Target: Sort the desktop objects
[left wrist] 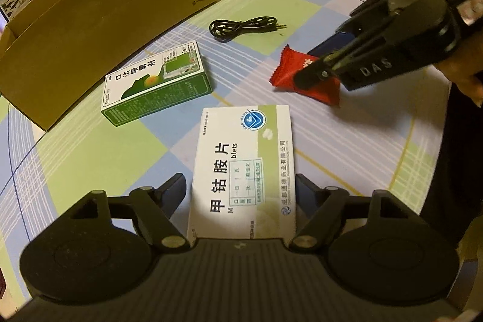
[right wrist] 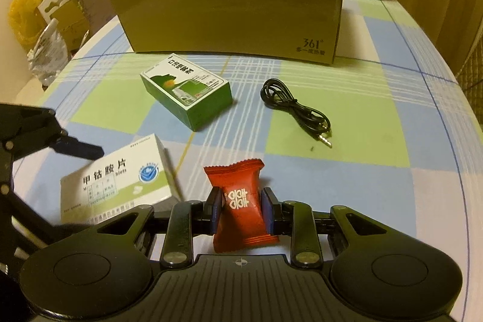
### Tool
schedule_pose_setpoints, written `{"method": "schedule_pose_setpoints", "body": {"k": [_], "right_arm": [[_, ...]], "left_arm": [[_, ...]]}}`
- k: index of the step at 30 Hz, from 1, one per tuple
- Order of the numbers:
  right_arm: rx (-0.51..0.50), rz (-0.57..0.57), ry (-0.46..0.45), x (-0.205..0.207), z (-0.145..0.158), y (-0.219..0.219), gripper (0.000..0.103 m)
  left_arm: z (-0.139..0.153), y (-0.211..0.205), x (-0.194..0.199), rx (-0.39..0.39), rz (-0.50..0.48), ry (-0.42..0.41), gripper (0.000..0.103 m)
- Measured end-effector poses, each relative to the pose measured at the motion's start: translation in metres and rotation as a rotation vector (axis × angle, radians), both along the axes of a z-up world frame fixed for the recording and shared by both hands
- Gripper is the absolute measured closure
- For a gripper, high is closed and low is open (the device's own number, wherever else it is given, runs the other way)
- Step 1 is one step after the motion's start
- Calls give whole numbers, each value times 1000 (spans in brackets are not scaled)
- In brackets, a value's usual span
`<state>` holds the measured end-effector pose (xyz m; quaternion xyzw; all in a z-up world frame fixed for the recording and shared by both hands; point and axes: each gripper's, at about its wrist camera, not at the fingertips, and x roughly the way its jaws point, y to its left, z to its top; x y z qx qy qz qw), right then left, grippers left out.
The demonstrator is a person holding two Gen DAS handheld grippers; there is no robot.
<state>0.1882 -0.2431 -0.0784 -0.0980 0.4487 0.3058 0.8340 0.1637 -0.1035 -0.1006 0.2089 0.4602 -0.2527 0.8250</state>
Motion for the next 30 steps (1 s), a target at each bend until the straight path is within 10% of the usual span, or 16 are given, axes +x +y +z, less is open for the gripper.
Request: {"method": "schedule_pose_setpoints", "body": {"k": [10,30], "right_arm": [[-51,45,-36,-13,-4,4,61],[-63,31,-64,-10,-6,10,76]], "left_arm": [[-4,3,10,-18,57,28,34],[-1,-1,10,-39,42,13,36]]}}
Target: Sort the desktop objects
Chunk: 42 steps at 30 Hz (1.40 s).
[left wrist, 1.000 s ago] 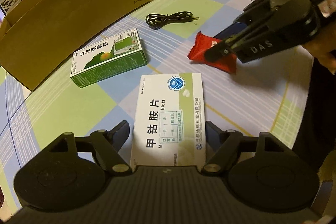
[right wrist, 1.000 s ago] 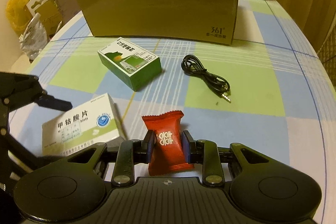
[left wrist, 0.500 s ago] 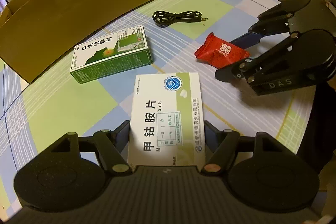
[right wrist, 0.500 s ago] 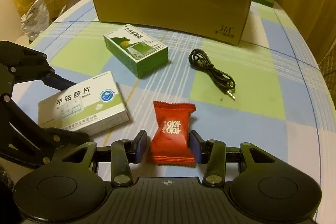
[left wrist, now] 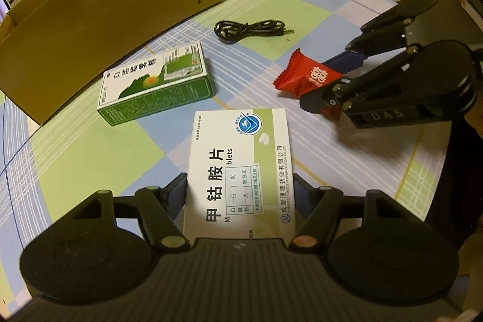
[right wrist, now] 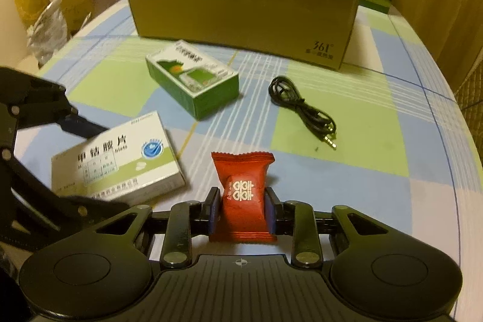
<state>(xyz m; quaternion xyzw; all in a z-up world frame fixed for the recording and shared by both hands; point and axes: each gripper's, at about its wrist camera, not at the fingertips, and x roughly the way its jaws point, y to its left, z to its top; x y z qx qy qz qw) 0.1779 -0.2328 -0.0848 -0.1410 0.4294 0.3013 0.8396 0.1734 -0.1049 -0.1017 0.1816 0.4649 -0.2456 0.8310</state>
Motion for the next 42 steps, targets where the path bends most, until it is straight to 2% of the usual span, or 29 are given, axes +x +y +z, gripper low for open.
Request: {"method": "schedule_pose_setpoints", "body": {"k": [6,12,26,42], "right_arm": [[44,-33,-20,4,8,-4,76],[69,-52,-4,8,10,-5,76],[92,-57,-7,9,13,-5,76],[151,-46,-136,24,54,3,76]], "left_arm": [[15,9,5,-33,68,-41,36],[15,16,14,-8,154,-26,36],[26,24,19,-15,220,-53,36],[71,30,34,-53,317,-151,36]]}}
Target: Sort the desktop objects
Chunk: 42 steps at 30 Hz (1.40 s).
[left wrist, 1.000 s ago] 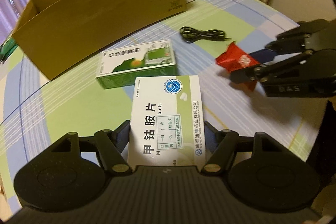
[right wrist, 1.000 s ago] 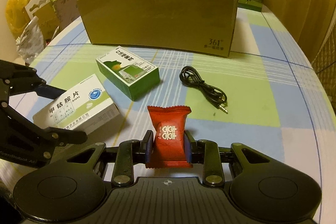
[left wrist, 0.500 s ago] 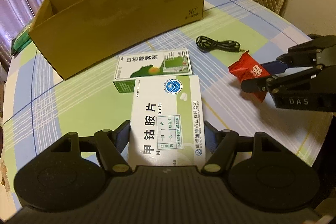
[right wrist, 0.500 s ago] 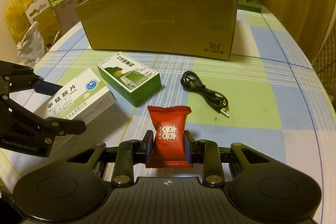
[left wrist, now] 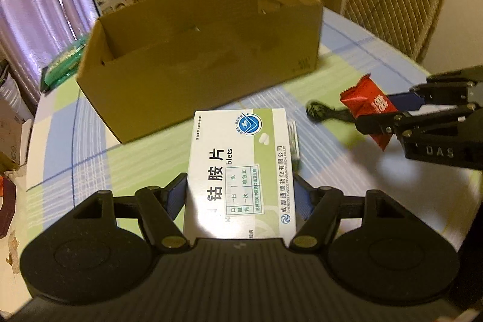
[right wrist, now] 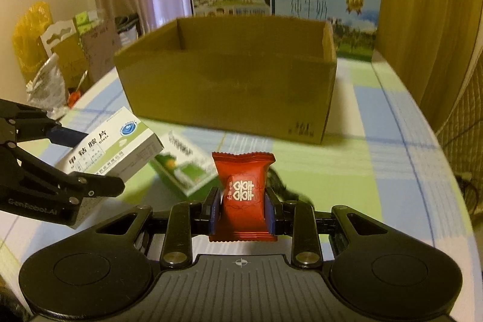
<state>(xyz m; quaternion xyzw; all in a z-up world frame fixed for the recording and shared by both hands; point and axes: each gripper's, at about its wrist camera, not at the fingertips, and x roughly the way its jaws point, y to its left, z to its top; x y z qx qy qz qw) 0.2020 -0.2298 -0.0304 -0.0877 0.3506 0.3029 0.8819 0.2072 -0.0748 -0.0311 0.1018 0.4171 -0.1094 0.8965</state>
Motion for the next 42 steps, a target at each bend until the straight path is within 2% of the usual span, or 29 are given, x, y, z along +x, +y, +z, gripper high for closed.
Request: {"method": "schedule_pose_setpoints", "body": {"k": [12,21,29,42], "right_arm": [[34,11,-56,15,23,14,76],[55,9,-88,44,38,22,76],[104,-8,-121,69,54,34,76],[174,-58,-123,115,67,52,76]], "left_arm": [[36,8,28,-81,93,-71,36],[41,13,45,-108,143,-86,36],[50,35,64,-134,219,-123,36],[66,50,100,-142,257,-181,36]]}}
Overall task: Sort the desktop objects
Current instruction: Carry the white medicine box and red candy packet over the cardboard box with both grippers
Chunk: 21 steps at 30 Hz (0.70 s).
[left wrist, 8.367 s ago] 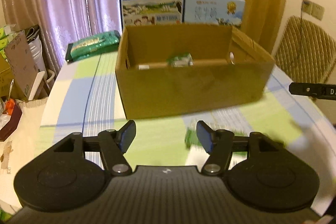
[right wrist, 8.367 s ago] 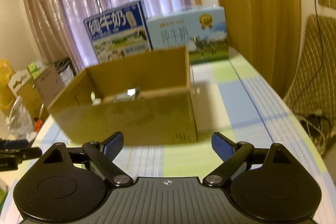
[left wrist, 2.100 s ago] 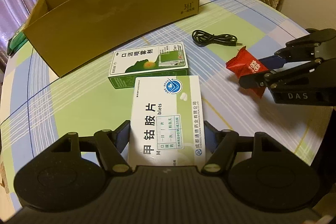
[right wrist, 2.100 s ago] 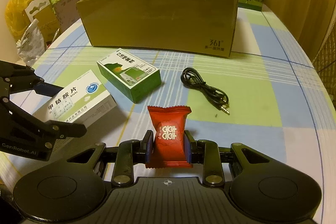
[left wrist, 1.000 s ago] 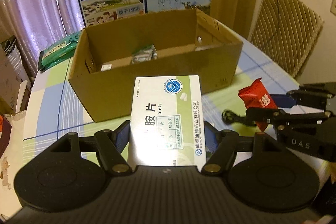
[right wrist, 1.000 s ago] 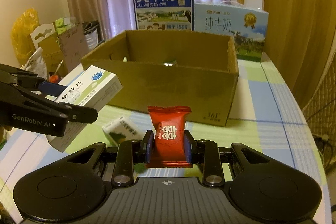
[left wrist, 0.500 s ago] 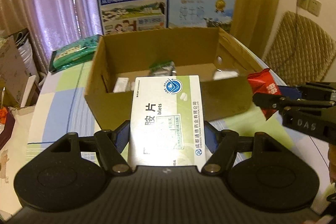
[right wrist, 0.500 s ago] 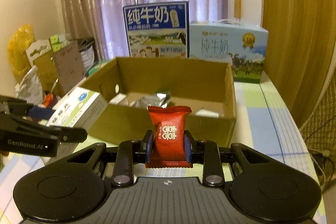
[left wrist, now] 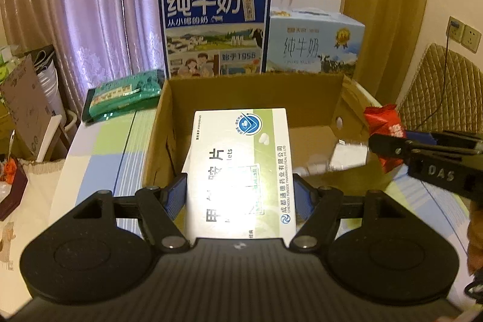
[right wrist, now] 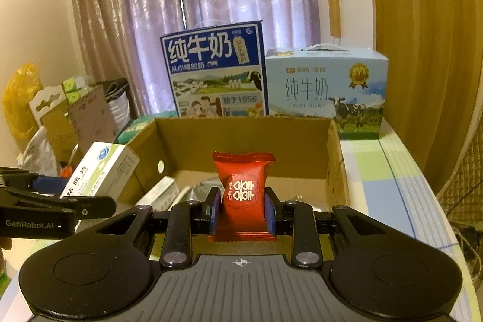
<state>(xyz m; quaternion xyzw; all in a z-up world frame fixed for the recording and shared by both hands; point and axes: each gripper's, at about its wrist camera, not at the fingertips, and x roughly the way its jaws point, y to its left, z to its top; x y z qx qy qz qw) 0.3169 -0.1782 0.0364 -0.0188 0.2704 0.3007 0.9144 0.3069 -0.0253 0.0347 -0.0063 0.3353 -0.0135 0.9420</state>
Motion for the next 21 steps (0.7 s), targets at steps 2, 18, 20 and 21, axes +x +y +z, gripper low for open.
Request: {"method": "schedule_pose_setpoints", "body": {"k": [2,18,20,21], "right_arm": [[3,-6,4,6,0,5,76],[8,-39,16,49,-8,32,76],[4,-39,22,52,-11,34,76],[3,-41,23,53,-13,34,76]], "left_arm": [[3,0,9,0,0,-8,36],[-1,5,65,14,18,-18,36],[-4,4,68,9,21,-12,36],[-6,4,70,7,20,-9,36]]}}
